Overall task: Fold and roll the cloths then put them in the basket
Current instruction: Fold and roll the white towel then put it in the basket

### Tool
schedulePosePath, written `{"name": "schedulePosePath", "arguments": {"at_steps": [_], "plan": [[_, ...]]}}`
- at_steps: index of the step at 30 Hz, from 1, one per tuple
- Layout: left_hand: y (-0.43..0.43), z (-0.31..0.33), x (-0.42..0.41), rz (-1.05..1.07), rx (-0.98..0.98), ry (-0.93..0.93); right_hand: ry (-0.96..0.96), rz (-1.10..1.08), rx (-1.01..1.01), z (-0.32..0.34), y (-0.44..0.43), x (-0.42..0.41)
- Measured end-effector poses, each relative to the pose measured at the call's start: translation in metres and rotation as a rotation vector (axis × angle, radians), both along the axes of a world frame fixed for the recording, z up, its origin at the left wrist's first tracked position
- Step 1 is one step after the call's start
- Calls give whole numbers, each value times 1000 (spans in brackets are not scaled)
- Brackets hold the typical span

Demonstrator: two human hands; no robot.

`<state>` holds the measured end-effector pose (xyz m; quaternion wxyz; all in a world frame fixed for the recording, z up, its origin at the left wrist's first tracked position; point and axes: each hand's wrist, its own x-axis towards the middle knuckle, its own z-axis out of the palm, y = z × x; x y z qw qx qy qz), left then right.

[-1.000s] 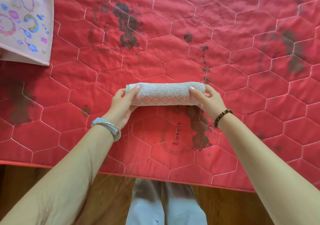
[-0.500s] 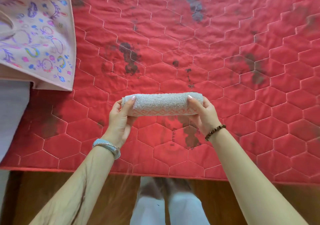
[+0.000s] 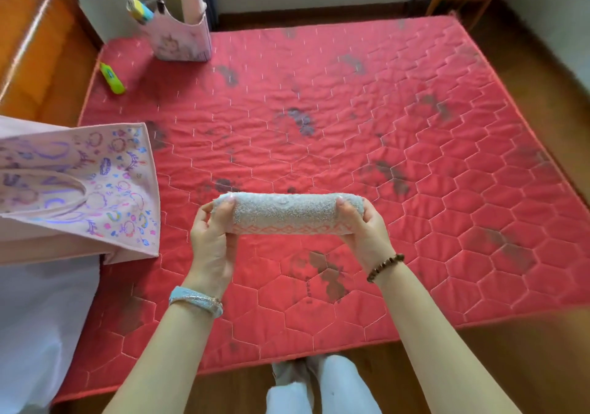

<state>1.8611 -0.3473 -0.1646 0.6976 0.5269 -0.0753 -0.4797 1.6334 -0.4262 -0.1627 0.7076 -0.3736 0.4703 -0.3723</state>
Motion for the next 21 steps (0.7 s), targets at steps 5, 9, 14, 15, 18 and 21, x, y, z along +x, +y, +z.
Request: {"name": "schedulePosePath", "arguments": {"at_steps": [5,9,14,15,18,21], "plan": [[-5,46,-16,-52,-90,-22,-41,-107,-40,41,13,-16],[-11,67,-41,-108,-85,18,-36,-184,-66,67,21,-42],[-16,83,-88,-198,-72,38,-25,-268,-100,84,32,-91],[-18,85,-102,-220,-75,40,-29,-293,-110,88,36,-105],[-22,90,-147,-282,-83,41,-33,-345,-142,97,44,-152],[-24,92,-196,-323,-79,56,25,-371,-175,104,57,-205]]}}
